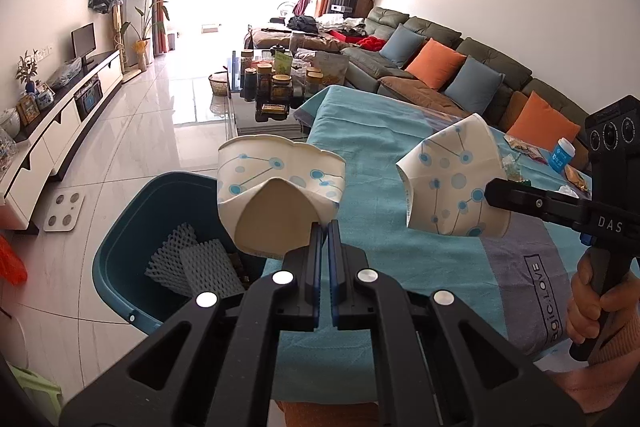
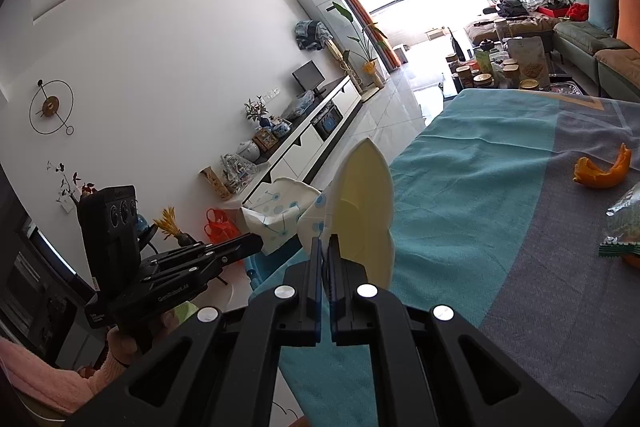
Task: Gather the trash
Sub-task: 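Carry both blue-dotted paper cups over the teal bin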
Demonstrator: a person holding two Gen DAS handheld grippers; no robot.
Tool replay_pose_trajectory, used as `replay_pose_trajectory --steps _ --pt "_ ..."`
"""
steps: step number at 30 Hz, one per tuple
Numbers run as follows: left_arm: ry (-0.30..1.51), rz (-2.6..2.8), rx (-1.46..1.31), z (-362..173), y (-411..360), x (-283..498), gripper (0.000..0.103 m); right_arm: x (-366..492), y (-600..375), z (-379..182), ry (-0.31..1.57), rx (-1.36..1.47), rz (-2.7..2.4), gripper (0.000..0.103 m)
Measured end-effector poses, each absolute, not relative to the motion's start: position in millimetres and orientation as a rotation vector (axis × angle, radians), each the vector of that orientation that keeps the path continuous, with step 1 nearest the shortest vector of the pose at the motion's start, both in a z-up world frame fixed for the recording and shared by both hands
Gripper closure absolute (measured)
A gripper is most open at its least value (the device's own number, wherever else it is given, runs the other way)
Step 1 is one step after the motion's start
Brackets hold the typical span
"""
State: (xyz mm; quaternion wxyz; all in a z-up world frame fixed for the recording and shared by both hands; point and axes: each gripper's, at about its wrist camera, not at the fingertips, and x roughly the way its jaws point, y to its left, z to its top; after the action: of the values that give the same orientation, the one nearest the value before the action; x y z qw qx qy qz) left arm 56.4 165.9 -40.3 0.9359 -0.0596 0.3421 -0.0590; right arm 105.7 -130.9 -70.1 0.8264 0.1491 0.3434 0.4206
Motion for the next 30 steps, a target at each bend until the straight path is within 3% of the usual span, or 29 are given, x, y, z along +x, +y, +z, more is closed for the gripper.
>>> replay_pose_trajectory --steps 30 --pt "0.709 -0.001 -0.175 -53 211 54 0.099 113 -68 -65 0.766 0.241 1.003 0.101"
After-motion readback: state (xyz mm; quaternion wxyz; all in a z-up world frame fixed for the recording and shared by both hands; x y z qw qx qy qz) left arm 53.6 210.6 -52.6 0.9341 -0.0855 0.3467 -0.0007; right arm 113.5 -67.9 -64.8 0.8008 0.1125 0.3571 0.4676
